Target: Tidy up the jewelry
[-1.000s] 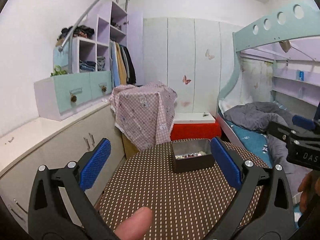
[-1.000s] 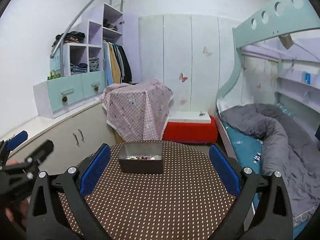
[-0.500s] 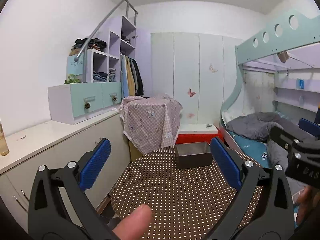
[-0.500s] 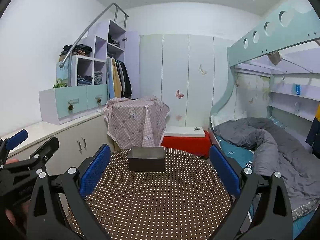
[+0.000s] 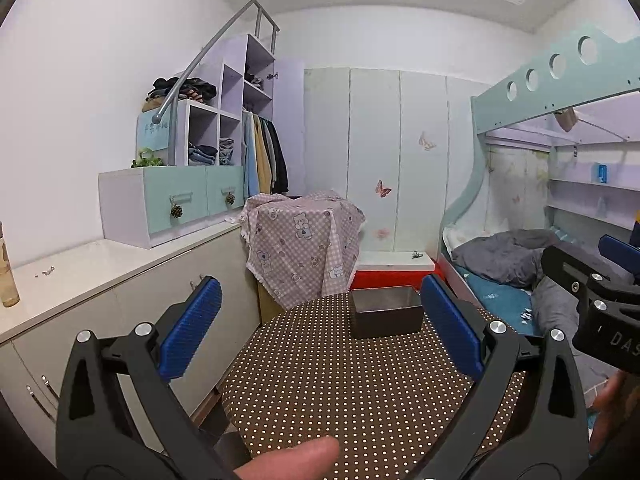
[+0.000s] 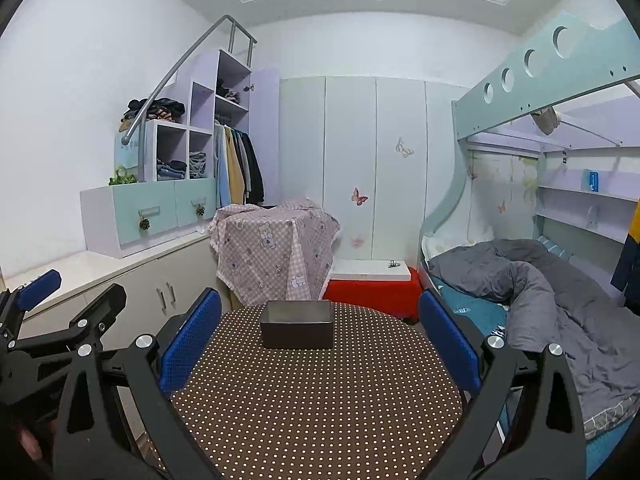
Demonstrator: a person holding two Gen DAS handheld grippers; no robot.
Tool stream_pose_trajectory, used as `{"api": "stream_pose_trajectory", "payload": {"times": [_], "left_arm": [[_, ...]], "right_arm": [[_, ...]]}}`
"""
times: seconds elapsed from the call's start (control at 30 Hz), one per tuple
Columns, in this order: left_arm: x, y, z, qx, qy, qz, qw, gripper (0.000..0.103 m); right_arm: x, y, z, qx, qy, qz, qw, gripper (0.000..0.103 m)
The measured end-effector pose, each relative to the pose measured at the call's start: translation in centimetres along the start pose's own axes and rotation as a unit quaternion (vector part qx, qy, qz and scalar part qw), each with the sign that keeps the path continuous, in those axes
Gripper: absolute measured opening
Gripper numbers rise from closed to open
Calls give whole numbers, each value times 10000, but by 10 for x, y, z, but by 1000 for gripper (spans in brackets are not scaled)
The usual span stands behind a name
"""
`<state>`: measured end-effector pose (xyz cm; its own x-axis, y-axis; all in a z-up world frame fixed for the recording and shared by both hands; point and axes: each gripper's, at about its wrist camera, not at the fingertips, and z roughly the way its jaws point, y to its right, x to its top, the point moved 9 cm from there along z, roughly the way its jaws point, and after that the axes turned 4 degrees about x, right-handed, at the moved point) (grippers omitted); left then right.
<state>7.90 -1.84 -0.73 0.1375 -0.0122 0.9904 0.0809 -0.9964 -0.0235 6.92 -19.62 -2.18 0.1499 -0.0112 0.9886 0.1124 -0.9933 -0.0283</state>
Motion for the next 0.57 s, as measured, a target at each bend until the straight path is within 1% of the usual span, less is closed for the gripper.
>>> {"api": "stream_pose_trajectory", "payload": {"times": [0.23,0.33,0.43,0.57], "left_arm": [[4,-3,-3,-9,123,-73,9999,97],[3,-3,-5,-35,118,-71,9999,97],[4,-1,-4,-6,96,-27,10000,97],[5,-2,-3,71,88,-91,9999,97]], "right_arm": [[4,-5,-2,-11,38,-45,10000,95],[5,-7,-3,-5,64,-54,10000,95],[6,-7,-3,-11,77,-60,10000,95],[7,-8,-3,-14,82,-67,9999,95]]}}
